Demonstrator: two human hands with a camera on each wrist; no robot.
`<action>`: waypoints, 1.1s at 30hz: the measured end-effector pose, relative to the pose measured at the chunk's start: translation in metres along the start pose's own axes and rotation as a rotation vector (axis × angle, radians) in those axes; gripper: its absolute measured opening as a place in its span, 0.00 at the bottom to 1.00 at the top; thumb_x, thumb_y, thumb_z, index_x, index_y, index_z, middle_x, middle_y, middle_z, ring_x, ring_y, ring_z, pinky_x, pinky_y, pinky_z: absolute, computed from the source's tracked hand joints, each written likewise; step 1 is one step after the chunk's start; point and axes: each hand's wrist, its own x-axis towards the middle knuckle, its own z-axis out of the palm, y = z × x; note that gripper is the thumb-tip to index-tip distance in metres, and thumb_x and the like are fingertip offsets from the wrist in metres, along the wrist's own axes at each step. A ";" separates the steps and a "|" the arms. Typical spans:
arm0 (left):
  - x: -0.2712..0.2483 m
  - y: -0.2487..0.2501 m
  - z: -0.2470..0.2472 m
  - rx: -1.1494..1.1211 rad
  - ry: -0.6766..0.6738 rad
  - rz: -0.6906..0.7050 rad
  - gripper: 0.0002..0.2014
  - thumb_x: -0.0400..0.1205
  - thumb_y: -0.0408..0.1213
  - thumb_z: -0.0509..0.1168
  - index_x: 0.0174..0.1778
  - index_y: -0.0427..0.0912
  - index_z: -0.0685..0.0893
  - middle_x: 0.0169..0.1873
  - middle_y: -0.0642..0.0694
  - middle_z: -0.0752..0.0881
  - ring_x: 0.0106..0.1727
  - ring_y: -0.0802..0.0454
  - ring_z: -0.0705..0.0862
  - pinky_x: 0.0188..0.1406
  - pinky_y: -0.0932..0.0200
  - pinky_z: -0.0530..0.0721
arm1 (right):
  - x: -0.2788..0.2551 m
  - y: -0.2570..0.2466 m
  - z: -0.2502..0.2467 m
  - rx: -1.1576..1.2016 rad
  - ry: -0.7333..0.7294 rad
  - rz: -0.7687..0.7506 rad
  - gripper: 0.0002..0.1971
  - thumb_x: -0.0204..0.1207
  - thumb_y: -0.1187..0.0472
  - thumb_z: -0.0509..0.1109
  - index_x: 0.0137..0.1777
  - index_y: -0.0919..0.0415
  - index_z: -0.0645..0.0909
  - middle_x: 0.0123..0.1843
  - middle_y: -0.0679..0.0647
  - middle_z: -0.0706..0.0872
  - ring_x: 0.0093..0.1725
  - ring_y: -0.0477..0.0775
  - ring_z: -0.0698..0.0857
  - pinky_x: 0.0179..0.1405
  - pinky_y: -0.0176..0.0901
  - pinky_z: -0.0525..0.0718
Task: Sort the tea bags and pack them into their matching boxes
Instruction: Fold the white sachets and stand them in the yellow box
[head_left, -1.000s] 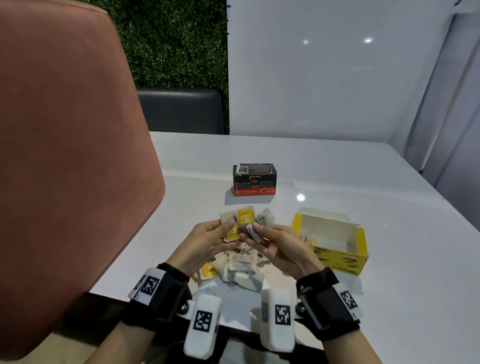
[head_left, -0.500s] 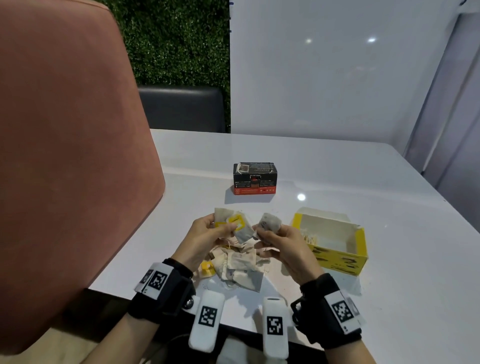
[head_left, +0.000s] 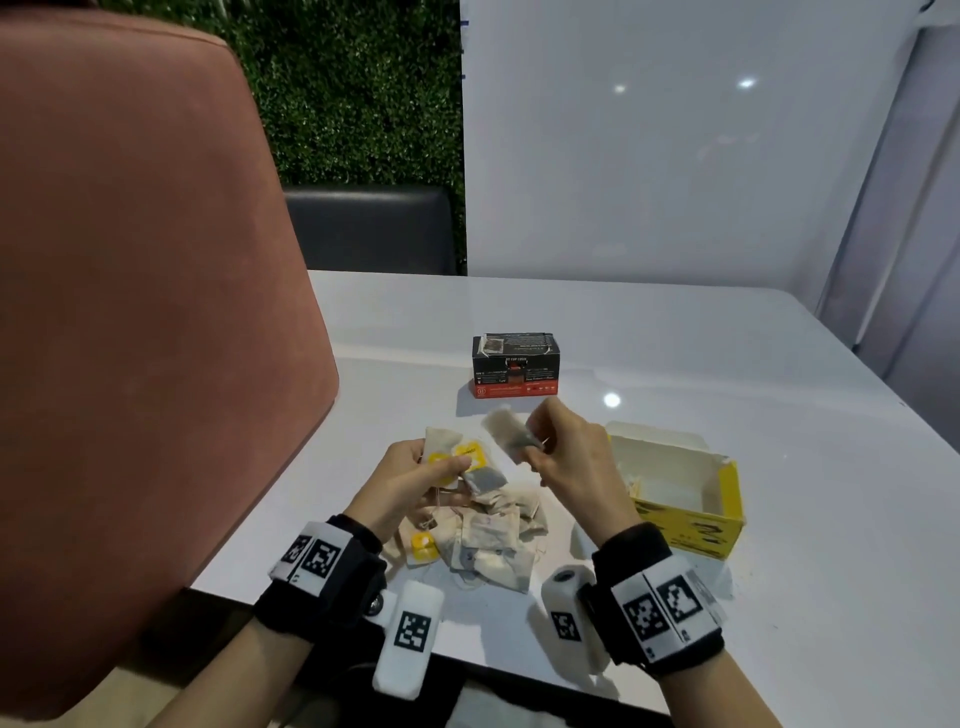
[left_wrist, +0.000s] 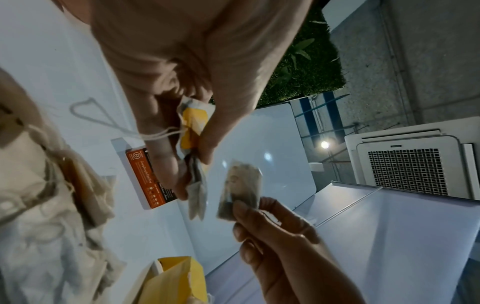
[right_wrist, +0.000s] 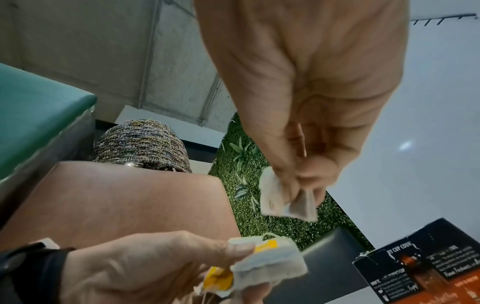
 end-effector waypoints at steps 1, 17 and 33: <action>0.001 0.000 0.000 0.003 0.003 -0.003 0.09 0.78 0.32 0.68 0.52 0.32 0.84 0.40 0.42 0.90 0.38 0.51 0.90 0.38 0.59 0.89 | 0.001 0.000 0.000 -0.044 0.038 -0.052 0.09 0.71 0.70 0.71 0.41 0.61 0.73 0.35 0.51 0.80 0.31 0.48 0.77 0.29 0.37 0.74; 0.004 0.012 0.010 -0.282 -0.024 -0.127 0.10 0.83 0.28 0.59 0.52 0.28 0.84 0.41 0.38 0.90 0.41 0.48 0.91 0.40 0.61 0.90 | -0.019 -0.001 0.005 -0.344 -0.041 -0.471 0.05 0.77 0.64 0.67 0.50 0.62 0.82 0.47 0.55 0.78 0.43 0.54 0.81 0.29 0.46 0.85; 0.002 0.012 0.017 -0.255 -0.039 -0.012 0.12 0.83 0.34 0.60 0.56 0.31 0.84 0.47 0.40 0.90 0.47 0.50 0.90 0.43 0.60 0.89 | -0.002 -0.002 0.004 0.398 -0.200 0.286 0.09 0.75 0.63 0.71 0.52 0.67 0.82 0.42 0.64 0.90 0.34 0.56 0.89 0.27 0.40 0.84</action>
